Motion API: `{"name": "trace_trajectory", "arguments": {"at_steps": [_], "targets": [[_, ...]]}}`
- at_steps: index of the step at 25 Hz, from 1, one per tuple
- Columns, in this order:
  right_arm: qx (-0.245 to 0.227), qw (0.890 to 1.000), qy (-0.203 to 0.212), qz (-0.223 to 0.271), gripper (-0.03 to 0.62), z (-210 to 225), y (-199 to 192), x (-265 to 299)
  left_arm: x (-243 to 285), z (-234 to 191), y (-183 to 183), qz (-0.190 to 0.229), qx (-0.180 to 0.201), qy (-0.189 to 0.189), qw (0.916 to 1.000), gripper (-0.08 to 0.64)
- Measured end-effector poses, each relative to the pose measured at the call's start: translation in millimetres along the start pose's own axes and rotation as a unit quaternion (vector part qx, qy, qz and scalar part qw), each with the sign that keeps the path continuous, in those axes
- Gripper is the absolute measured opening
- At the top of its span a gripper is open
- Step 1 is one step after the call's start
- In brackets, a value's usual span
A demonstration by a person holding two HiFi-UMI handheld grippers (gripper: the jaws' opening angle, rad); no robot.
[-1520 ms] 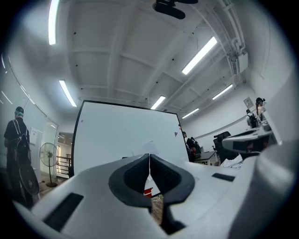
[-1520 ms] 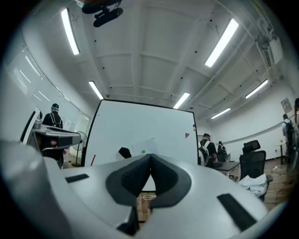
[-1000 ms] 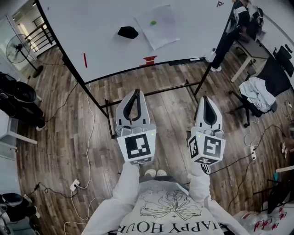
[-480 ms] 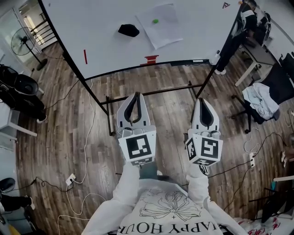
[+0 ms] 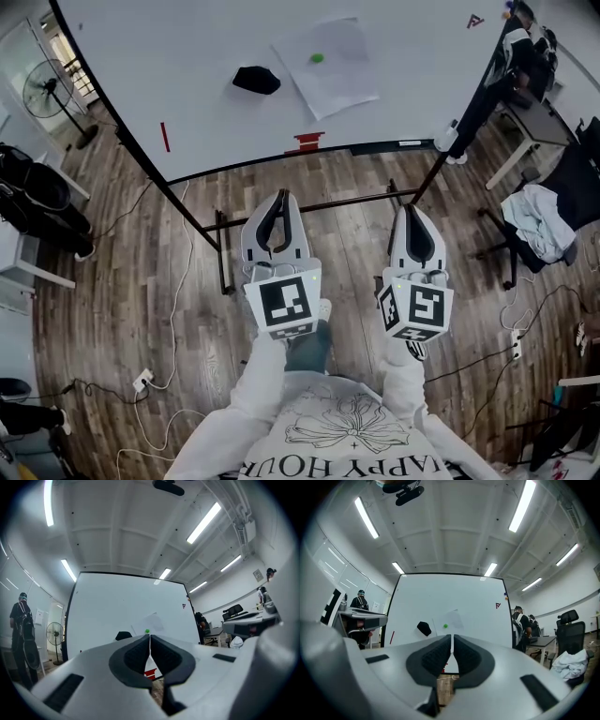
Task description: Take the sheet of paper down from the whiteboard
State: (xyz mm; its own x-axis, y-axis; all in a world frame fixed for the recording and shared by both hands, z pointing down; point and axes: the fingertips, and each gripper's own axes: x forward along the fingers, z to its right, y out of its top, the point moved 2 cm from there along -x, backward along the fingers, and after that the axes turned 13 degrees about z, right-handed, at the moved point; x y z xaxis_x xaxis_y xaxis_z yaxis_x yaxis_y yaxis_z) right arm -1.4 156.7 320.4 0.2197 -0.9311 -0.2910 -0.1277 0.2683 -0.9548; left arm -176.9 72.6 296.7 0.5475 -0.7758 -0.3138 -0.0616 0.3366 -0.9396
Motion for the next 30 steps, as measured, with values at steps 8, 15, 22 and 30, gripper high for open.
{"name": "trace_trajectory", "arguments": {"at_steps": [8,15,22,30], "targets": [[-0.013,1.0,0.001,0.011,0.003,27,-20,114,117,-6,-29,0.009,-0.004,-0.008,0.9999,0.006],[-0.022,1.0,-0.003,0.02,0.003,50,-35,208,215,-13,-47,0.024,-0.005,-0.014,0.9996,0.007],[-0.016,1.0,-0.002,0.009,0.006,64,-64,267,270,-17,-74,0.017,-0.005,-0.01,0.9998,0.007],[-0.009,1.0,0.028,-0.005,0.041,69,-89,305,298,-24,-93,0.008,-0.009,0.027,0.9996,0.008]]}}
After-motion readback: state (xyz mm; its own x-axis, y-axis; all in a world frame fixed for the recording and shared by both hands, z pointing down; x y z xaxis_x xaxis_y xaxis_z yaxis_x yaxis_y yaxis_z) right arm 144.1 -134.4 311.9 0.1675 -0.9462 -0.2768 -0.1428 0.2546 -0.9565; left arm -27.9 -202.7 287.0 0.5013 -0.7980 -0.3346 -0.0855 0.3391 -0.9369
